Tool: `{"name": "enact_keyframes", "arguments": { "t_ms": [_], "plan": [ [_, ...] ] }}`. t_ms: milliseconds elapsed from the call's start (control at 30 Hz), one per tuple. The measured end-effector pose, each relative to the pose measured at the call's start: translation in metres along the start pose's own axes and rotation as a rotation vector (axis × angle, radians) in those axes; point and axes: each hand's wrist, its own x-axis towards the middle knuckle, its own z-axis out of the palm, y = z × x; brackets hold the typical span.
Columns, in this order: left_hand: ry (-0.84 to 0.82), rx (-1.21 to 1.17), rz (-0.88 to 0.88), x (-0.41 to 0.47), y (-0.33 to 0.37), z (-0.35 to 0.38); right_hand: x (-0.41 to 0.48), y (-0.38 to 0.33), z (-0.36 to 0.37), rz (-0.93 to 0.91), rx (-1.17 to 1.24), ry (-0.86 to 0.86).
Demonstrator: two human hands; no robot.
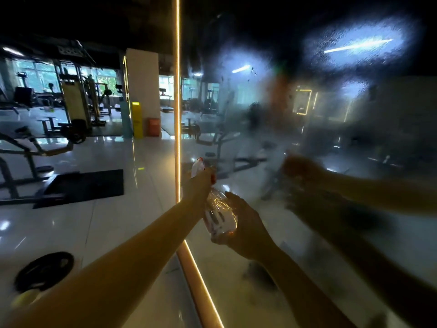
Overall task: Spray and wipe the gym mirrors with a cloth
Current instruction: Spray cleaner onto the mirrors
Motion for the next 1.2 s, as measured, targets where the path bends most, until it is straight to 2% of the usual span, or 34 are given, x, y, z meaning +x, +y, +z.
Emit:
{"name": "enact_keyframes", "arguments": {
  "t_ms": [167,400,700,967,1100,1200],
  "plan": [
    [0.005,0.003,-0.060,0.005,-0.032,-0.004,-0.015,0.016,0.018,-0.001,-0.021,-0.061],
    [0.041,0.003,-0.242,-0.007,-0.080,-0.009,-0.048,0.038,0.030,0.063,-0.008,-0.156],
    [0.168,0.051,-0.318,-0.035,-0.130,-0.018,-0.083,0.058,0.049,0.068,-0.005,-0.244],
    [0.176,0.128,-0.327,-0.046,-0.163,-0.028,-0.104,0.077,0.071,0.131,0.181,-0.295],
    [0.132,0.135,-0.362,-0.039,-0.176,-0.035,-0.099,0.094,0.087,0.147,0.143,-0.322],
    [0.200,0.072,-0.417,-0.017,-0.189,-0.043,-0.086,0.096,0.098,0.172,0.109,-0.333]
  ]
}}
